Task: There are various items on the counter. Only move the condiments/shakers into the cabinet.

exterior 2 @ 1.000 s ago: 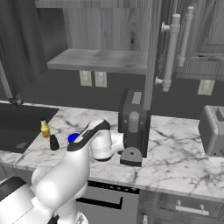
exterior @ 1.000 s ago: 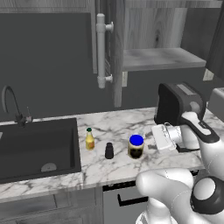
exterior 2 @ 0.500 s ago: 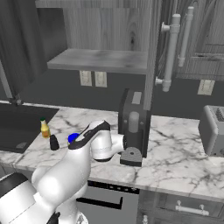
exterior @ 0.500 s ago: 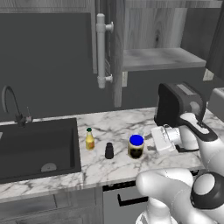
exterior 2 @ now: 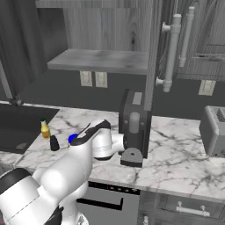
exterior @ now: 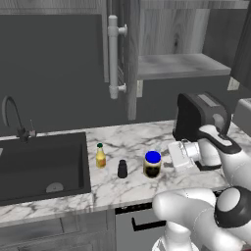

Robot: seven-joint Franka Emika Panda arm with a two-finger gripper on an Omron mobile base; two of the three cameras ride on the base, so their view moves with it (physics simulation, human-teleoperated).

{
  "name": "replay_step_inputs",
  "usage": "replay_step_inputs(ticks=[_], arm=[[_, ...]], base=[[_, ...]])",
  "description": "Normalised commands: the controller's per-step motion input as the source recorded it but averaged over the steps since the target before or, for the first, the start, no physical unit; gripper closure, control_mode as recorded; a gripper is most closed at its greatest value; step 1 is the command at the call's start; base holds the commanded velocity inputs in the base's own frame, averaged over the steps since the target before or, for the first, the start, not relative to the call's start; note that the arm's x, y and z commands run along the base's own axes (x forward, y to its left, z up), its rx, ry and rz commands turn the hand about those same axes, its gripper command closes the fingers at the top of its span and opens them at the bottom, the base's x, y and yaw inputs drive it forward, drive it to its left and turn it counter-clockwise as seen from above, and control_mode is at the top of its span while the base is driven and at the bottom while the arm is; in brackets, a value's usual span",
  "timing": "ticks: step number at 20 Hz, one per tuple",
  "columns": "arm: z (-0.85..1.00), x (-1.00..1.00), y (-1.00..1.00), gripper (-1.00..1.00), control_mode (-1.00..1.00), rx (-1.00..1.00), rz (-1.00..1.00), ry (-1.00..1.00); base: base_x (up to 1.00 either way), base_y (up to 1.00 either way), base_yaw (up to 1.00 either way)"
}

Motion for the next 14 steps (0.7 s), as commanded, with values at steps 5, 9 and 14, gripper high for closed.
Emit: replay_step_inputs(ticks=[5, 9, 14], arm=[[-0.02, 0.06, -0.01, -1.0, -1.0, 0.0, 0.0, 0.01], [-0.04, 0.11, -0.02, -1.0, -1.0, 0.0, 0.0, 0.0], [-0.19, 0.14, -0.06, -1.0, -1.0, 0.0, 0.0, 0.03]], base=[[0.0, 0.0, 0.0], [0.0, 0.0, 0.0], [0.0, 0.0, 0.0]])
